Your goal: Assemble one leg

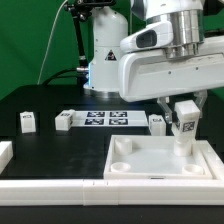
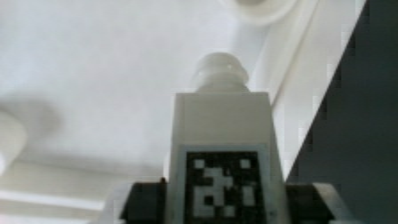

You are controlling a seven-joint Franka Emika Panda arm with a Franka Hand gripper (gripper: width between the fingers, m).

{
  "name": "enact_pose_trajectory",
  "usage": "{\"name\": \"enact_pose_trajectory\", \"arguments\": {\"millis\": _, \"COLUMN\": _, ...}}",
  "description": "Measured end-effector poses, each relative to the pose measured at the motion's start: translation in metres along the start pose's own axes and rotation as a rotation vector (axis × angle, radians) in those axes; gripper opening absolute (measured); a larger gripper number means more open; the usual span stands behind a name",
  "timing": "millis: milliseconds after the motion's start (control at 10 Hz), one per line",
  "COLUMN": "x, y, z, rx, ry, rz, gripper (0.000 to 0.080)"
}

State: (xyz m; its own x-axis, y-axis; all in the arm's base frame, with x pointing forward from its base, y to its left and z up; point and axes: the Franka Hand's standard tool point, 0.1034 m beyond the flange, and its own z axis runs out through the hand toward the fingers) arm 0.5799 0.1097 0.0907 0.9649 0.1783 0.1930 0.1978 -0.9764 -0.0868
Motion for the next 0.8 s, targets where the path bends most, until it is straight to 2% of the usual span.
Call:
{"name": "enact_pose_trajectory", "arguments": {"millis": 100, "x": 0.005, "y": 0.000, "z": -0.001, "rx": 0.002, "ry": -0.002, "rz": -0.004, "gripper": 0.0290}}
{"name": "enact_pose_trajectory", "arguments": {"millis": 200, "x": 0.008, "y": 0.002, "z": -0.002, "rx": -0.007, "ry": 0.046, "rz": -0.002, "gripper": 0.0290}}
{"name": "enact_pose_trajectory", "arguments": {"millis": 400, "x": 0.007, "y": 0.003, "z": -0.001, "rx": -0.011, "ry": 0.062, "rz": -0.003, "gripper": 0.0290}}
{"name": "enact_pose_trajectory", "arguments": {"millis": 500, "x": 0.014, "y": 0.008, "z": -0.004, "rx": -0.040, "ry": 0.198, "rz": -0.014, "gripper": 0.0290}}
{"name": "enact_pose_trajectory", "arguments": {"millis": 600, "x": 0.008, "y": 0.012, "z": -0.002, "rx": -0.061, "ry": 0.275, "rz": -0.016, "gripper": 0.0290}}
{"name": "enact_pose_trajectory", "arguments": {"millis": 700, "x": 0.004, "y": 0.009, "z": 0.003, "rx": -0.051, "ry": 0.229, "rz": -0.018, "gripper": 0.0290}}
{"name": "enact_pose_trajectory", "arguments": {"millis": 800, "x": 0.018, "y": 0.014, "z": 0.000, "rx": -0.054, "ry": 0.242, "rz": -0.035, "gripper": 0.0290}}
